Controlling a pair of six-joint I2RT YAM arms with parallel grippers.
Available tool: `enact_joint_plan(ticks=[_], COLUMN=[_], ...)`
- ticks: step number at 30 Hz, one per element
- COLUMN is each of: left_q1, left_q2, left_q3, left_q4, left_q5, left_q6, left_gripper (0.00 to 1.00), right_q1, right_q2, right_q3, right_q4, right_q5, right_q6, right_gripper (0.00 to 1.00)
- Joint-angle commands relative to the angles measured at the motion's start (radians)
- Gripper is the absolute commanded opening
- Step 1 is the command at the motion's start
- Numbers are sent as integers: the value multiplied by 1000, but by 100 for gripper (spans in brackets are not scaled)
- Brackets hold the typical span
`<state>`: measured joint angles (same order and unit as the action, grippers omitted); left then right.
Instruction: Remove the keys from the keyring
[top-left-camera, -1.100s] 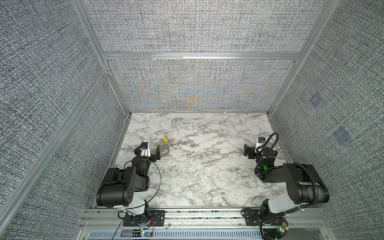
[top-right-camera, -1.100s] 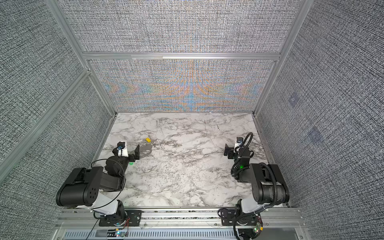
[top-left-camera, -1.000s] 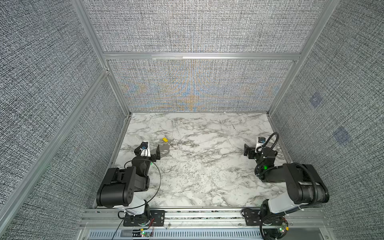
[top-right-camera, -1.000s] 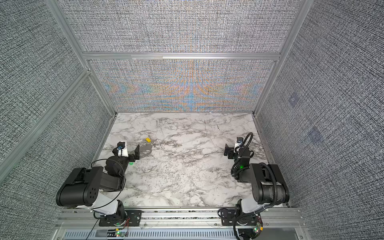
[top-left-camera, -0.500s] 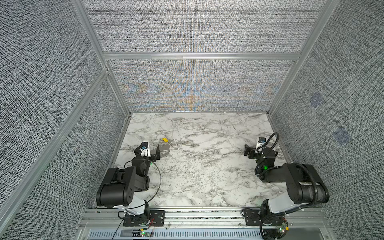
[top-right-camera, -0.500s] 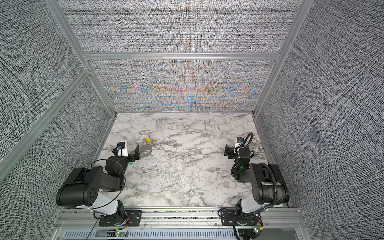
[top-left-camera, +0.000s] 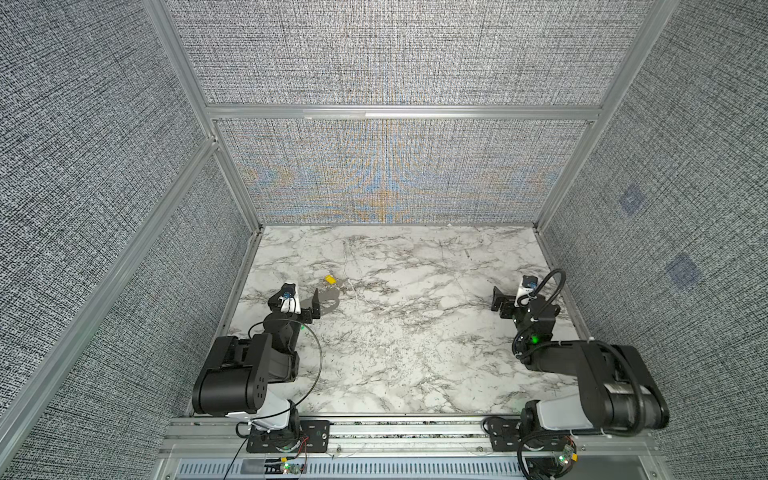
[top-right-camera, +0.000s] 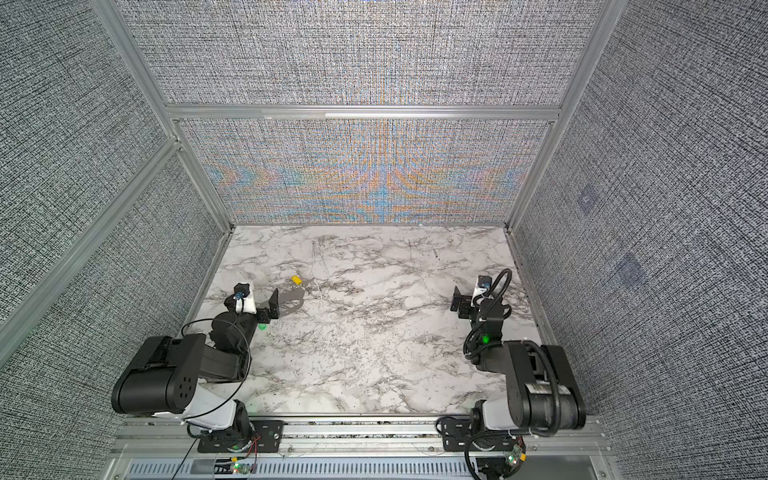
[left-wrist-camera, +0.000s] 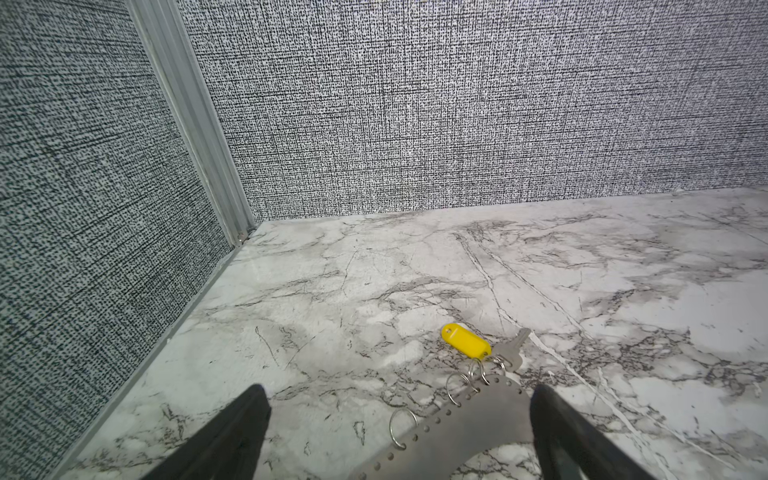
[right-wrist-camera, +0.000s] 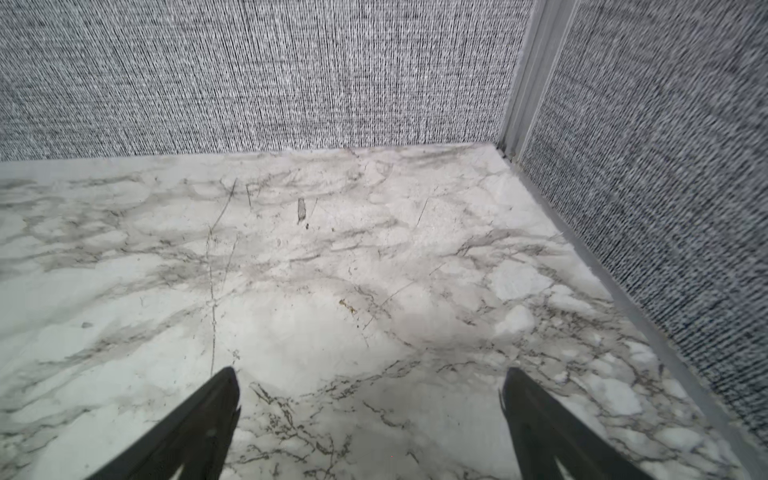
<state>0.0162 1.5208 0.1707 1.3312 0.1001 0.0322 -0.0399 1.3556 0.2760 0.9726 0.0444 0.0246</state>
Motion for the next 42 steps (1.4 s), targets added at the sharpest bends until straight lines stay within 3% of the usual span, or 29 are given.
enact_joint_plan(ticks=[1, 3, 7, 10, 13, 18, 22, 31, 36, 42], left_q1=[-1, 0, 2, 2, 0, -18, -67, -102, -123, -134], left_q2=[-35, -107, -265, -279, -226, -48, 84, 350, 418, 427], left_q3=[15, 52, 269, 439, 565, 726, 848, 1069, 1107, 1098], left_q4=[-47, -182, -647, -947, -1123, -1239, -1309, -1473, -1482, -1481], left_q5=[-27, -30, -91, 3, 119, 279, 278, 280, 299, 238], left_q6=[-3, -8, -83, -107, -183, -302, -295, -308, -312, -337], left_gripper=[99, 99, 99, 99, 99, 99, 99, 99, 99, 98], right_q1=[6, 13, 65, 141, 213, 351, 412, 436, 437, 438], right_q2=[-135, -239, -353, -398, -414, -358, -285, -155, -123, -95], right_q3=[24, 73, 186, 223, 258, 308, 340, 425, 444, 451], right_q4=[-167, -331, -656, -818, -945, -1038, -1062, -1145, -1175, -1194], right_q5=[7, -45, -81, -10, 50, 71, 89, 65, 60, 57], right_q6=[24, 53, 121, 174, 267, 359, 387, 398, 388, 382], right_gripper=[99, 99, 99, 99, 98, 96, 96, 94, 94, 94])
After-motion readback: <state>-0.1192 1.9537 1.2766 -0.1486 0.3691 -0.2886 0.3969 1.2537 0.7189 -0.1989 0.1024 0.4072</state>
